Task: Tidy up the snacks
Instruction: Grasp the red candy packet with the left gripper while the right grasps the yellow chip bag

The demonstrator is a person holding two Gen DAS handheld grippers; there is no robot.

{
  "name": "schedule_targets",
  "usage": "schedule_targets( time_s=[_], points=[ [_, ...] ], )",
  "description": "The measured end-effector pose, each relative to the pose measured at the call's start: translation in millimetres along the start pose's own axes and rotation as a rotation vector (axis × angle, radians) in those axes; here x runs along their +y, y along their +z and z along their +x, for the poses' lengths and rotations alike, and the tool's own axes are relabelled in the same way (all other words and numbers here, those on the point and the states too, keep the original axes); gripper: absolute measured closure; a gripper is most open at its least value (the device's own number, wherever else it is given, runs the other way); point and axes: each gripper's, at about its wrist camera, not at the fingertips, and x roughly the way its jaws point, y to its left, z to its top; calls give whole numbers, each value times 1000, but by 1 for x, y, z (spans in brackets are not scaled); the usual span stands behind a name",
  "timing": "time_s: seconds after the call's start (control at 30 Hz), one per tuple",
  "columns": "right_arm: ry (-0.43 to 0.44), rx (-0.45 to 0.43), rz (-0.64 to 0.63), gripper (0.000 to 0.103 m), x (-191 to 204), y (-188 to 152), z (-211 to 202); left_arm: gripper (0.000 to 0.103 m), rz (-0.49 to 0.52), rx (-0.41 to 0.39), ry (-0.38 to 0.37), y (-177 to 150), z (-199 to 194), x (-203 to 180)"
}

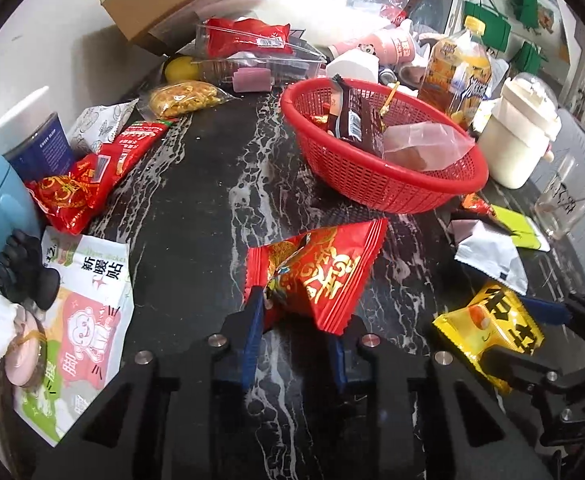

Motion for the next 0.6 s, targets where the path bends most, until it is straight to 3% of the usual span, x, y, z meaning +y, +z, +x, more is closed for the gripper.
schedule_targets(
  time_s=[0.43,0.6],
  points=[
    [40,-2,28,24,-4,-6,-6,76,14,-1,-89,-16,-31,-15],
    [81,0,60,14,-6,-3,-3,76,-7,22,-119,-26,-39,-13]
  ],
)
